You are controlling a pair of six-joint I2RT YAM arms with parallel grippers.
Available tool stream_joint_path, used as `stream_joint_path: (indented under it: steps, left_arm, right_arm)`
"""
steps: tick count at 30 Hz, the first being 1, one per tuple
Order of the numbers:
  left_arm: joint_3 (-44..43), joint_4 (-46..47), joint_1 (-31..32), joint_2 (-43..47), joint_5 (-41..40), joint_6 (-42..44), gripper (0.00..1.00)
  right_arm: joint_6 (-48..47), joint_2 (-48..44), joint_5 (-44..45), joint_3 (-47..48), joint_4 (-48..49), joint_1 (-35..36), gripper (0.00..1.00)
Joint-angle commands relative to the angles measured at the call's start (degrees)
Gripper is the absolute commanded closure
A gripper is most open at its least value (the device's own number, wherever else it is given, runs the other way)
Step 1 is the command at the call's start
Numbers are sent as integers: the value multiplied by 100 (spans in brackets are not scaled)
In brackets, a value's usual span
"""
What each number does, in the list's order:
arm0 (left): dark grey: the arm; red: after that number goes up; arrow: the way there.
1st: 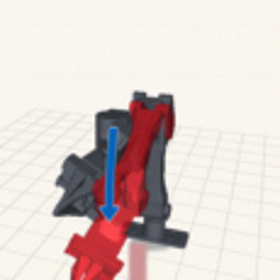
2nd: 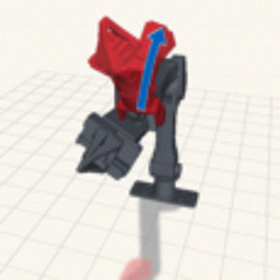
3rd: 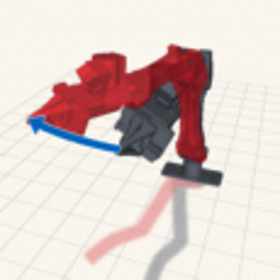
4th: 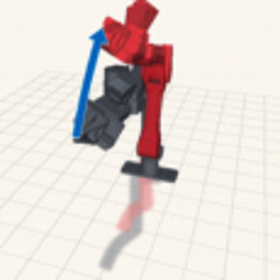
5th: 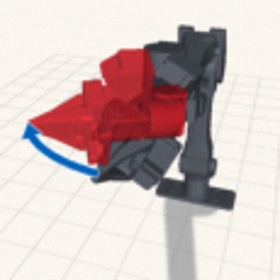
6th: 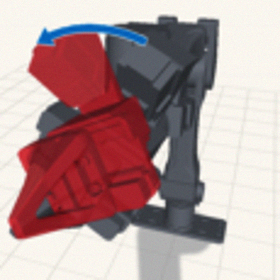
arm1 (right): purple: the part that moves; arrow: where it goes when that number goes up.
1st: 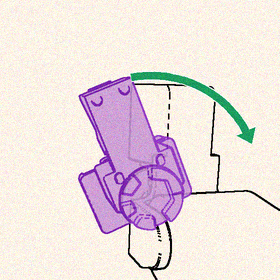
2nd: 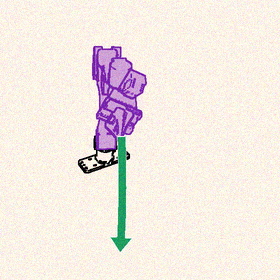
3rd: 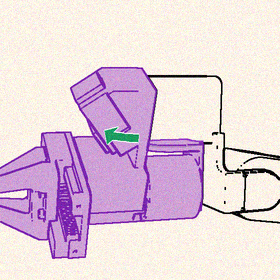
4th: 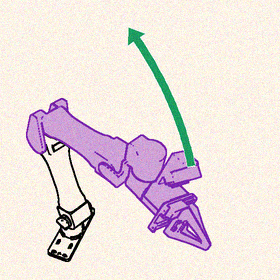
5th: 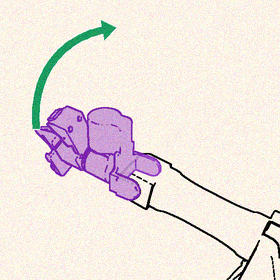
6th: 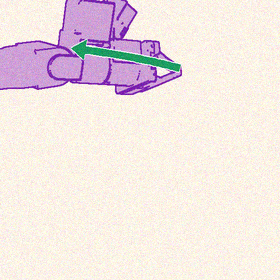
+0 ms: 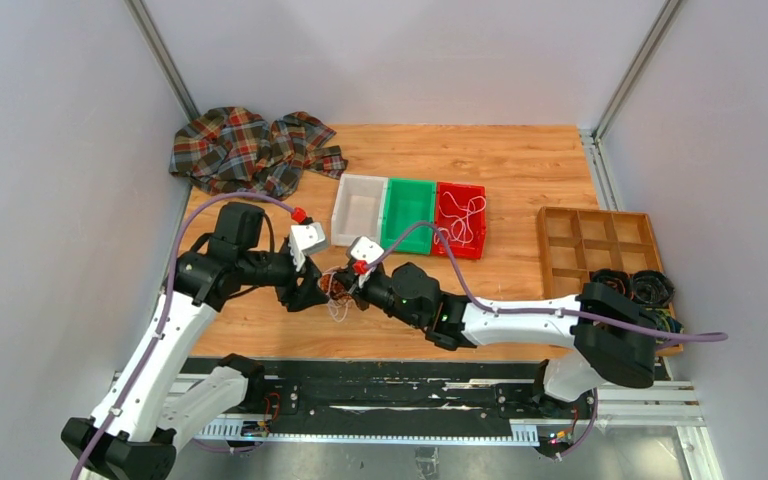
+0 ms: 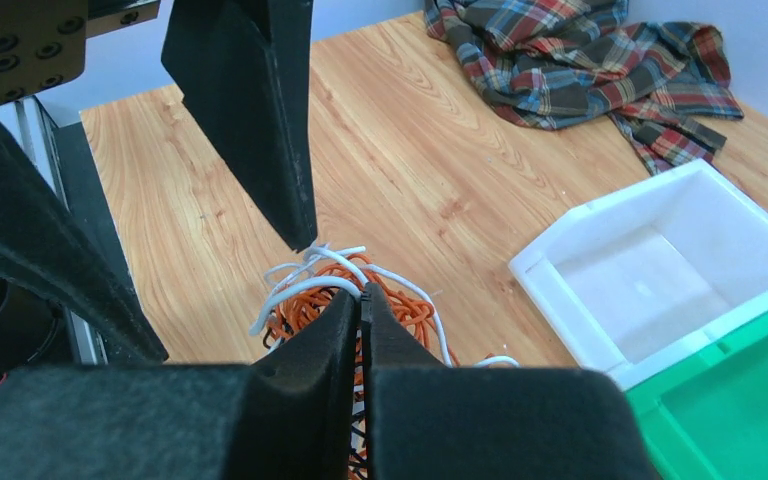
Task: Untangle the cables
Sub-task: Untie the cable.
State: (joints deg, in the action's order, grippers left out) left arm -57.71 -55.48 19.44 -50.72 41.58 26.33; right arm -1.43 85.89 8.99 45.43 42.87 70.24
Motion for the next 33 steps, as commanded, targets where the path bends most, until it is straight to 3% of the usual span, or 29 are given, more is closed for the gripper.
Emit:
stream_joint_path:
  steps: [1,11,18,27,33]
  left_arm:
    - [260,371,39,223,-22,-30,38]
    - [602,1102,61,620,611,-774,41]
    - [685,1116,63,667,168,-728,49]
    - [635,1231,62,453,-748,-534,74]
    - [467,1254,62,493,-353,-803,82]
  right_arm:
    - [242,-222,437,346,-737,253,99]
    - [435,-297,985,710,-1560,555,99]
    - [582,-446,1031,884,-1727,573,99]
    - [630,-607,970,661,-1444,570,99]
    - [689,-493,813,696,-1440,562,99]
